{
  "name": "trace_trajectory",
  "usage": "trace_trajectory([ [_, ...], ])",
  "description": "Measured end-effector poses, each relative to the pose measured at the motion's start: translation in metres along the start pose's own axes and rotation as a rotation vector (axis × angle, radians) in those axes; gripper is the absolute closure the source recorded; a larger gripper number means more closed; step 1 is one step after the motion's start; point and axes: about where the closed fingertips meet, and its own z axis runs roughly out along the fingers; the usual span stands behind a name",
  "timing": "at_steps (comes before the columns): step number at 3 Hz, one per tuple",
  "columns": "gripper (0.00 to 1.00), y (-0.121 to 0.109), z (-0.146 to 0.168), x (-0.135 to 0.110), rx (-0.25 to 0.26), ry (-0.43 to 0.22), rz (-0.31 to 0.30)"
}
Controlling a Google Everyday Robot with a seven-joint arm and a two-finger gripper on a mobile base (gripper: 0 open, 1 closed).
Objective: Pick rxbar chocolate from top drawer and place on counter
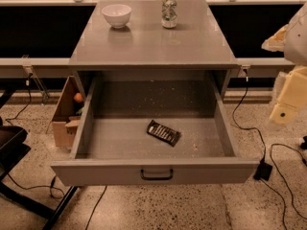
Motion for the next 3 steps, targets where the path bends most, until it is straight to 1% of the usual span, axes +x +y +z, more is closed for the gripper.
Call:
trace_trajectory([
  [1, 0.00, 0.000, 0.000, 0.000, 0.000, 0.000, 0.000],
  [2, 0.00, -0.011, 0.033, -0.005, 0.001, 0.054, 0.003],
  [3, 0.00, -0.026, 0.107, -0.014, -0.016, 0.095, 0.031],
])
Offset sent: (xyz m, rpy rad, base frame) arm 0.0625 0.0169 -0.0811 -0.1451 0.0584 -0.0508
